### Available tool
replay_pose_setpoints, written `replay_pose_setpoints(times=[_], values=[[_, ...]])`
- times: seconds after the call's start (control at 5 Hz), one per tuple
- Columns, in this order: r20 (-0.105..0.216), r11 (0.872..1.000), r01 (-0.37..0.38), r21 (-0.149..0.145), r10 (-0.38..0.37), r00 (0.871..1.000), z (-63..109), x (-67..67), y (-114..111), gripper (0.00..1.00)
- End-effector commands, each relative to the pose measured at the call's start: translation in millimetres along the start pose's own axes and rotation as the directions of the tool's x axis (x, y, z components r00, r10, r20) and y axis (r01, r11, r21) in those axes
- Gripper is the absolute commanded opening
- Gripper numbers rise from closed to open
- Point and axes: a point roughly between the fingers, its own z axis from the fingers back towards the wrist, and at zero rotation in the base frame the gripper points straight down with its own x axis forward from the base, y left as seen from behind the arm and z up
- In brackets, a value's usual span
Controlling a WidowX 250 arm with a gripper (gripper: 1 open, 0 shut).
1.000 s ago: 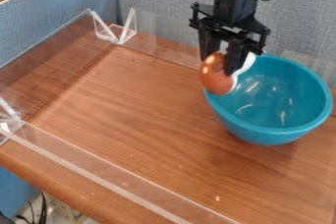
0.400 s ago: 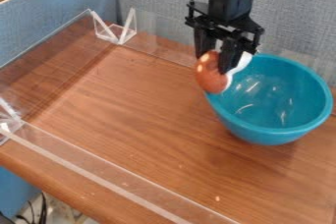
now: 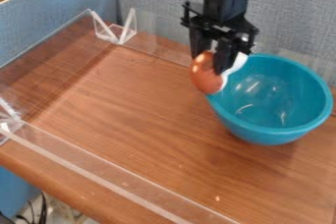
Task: Remove the mushroom from inside the blue bowl and put it on the table
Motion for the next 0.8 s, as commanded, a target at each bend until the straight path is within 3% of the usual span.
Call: replay_pose_setpoints(times=[0.0,0.6], values=[[0.085,1.0,0.006,0.025,-0.009,0.996,27.2,-1.2,9.8,0.0],[0.063,0.999,0.025,0.028,-0.027,0.998,15.9,-3.7,21.2,0.0]])
